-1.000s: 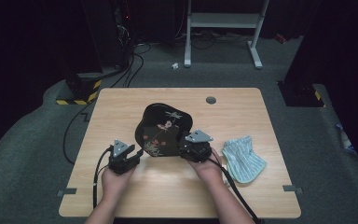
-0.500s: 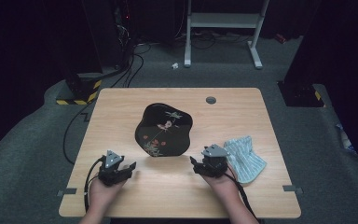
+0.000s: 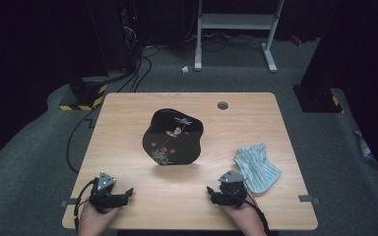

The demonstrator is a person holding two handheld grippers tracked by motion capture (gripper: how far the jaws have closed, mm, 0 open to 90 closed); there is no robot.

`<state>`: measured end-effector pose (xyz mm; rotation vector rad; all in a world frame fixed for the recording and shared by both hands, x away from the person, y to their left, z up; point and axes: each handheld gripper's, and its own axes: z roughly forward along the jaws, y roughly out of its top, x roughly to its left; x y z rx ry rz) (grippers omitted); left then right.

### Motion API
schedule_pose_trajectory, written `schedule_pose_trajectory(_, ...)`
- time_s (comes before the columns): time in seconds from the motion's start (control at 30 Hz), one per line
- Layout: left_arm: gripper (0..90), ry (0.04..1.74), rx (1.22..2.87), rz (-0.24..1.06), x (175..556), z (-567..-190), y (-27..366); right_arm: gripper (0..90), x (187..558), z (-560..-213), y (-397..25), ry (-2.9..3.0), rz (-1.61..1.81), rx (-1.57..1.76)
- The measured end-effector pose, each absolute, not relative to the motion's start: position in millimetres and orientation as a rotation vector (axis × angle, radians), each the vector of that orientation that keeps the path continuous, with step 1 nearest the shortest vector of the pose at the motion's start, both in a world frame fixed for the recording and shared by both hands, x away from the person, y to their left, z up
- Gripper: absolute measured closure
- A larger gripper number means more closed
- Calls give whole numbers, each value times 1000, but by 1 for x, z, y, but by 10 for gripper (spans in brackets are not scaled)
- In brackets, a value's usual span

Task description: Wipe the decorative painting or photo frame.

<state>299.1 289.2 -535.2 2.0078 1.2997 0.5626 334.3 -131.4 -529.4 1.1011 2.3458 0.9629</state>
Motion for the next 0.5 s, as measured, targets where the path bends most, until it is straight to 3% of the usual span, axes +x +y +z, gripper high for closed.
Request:
schedule_pose_trajectory(0.03, 113, 1283, 2017, 548, 302, -535, 289, 174, 337, -530, -133, 2379, 988, 1114)
schedule_pose_trajectory(0.17, 161, 1285, 2005, 560, 311, -535, 288, 173, 338, -530, -131, 2354, 967, 1141)
schedule_pose_trajectory(0.5, 165, 1285, 2010, 563, 312, -535, 288, 175, 338, -530, -131, 2348, 965, 1149)
